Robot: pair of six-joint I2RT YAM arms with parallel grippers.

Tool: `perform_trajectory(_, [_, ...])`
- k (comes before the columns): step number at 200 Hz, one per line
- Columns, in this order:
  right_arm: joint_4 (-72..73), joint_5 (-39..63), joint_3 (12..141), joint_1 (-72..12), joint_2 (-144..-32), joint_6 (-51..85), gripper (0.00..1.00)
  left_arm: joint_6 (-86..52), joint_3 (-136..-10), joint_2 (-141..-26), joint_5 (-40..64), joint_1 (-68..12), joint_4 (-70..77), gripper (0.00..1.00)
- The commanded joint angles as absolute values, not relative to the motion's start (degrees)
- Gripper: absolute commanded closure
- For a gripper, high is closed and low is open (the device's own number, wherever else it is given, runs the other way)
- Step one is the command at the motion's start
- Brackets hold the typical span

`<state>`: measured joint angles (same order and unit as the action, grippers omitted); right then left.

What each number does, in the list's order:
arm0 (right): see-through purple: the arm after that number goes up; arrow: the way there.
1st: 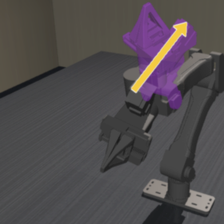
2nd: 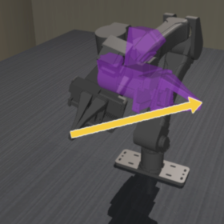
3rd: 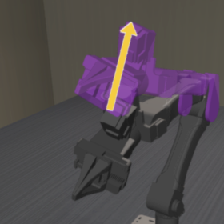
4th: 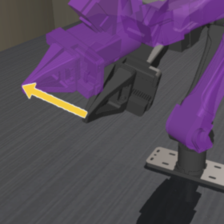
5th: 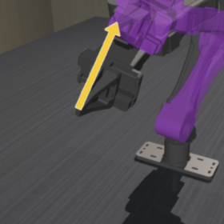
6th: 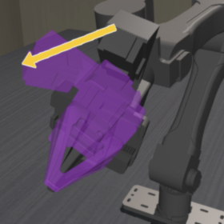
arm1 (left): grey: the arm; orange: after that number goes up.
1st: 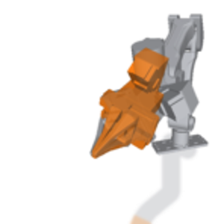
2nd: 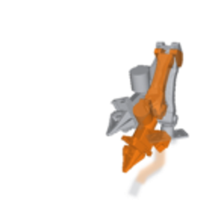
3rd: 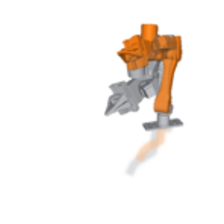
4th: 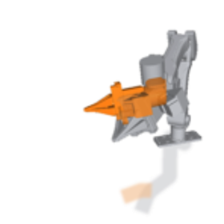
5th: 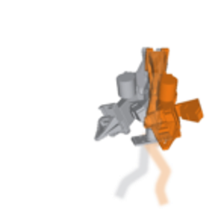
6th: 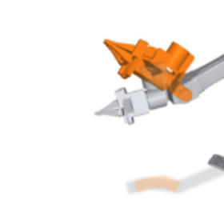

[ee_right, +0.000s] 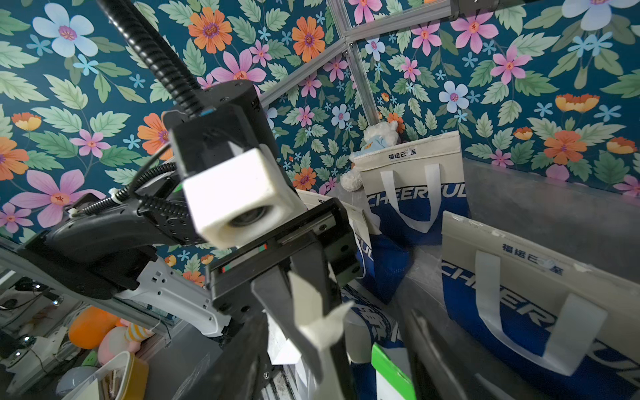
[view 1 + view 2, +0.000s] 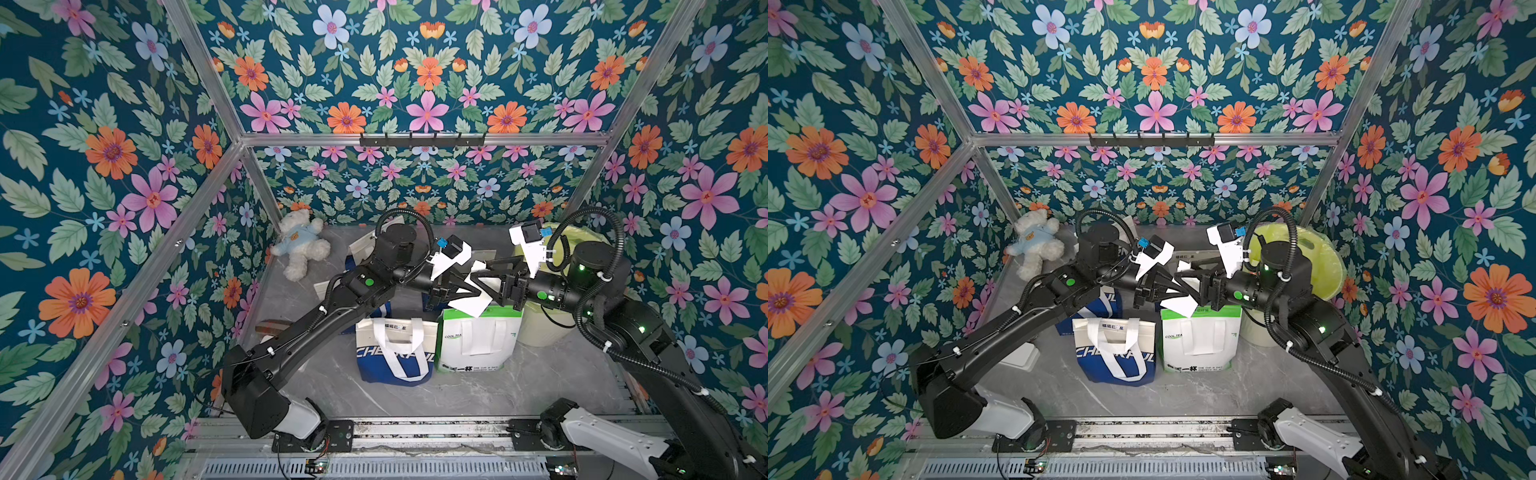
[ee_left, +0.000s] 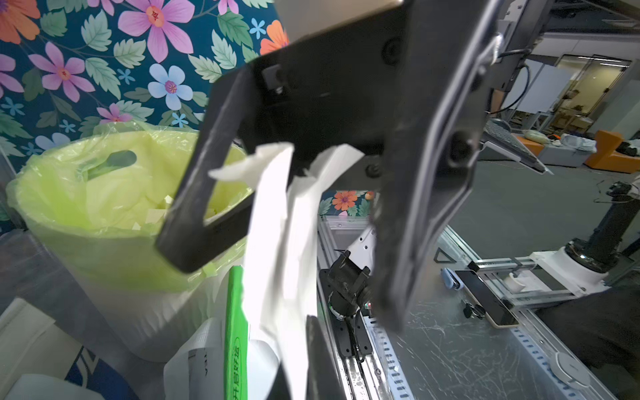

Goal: Shred takeout receipts and throw away
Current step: Shred the takeout receipt.

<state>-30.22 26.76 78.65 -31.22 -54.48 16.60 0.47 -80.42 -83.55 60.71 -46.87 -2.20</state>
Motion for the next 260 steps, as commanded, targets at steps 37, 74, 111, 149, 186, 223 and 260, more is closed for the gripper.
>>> perform_trajectory(37, [-25.4,29.5,71.5,-31.3,-45.9,16.4,0.38,-7.7,-73.0,-80.2,54.7,-47.3,16.2,1.00])
perform_trajectory(74, [-25.1,30.6,71.3,-31.3,-46.2,15.0,0.51,-8.2,-72.5,-80.4,55.7,-48.5,16.9,1.00])
perform_trajectory(111, [-23.8,29.5,72.1,-31.3,-47.2,13.8,0.62,-8.0,-71.8,-80.3,55.9,-49.5,16.0,1.00])
perform_trajectory(149, [-22.6,26.2,71.0,-31.3,-45.6,13.8,0.74,-7.1,-71.3,-79.6,55.5,-49.9,15.2,1.00])
perform_trajectory(186, [-22.1,25.6,69.7,-31.3,-43.8,14.2,0.82,-6.3,-71.4,-79.6,55.3,-49.9,14.6,1.00])
perform_trajectory(223, [-22.7,25.8,70.2,-31.3,-44.5,14.2,1.00,-6.3,-71.8,-79.8,55.6,-50.0,14.5,0.92])
perform_trajectory(260, [-24.6,25.8,70.6,-31.3,-44.6,13.0,1.00,-3.0,-71.8,-78.5,54.3,-50.0,13.4,0.54])
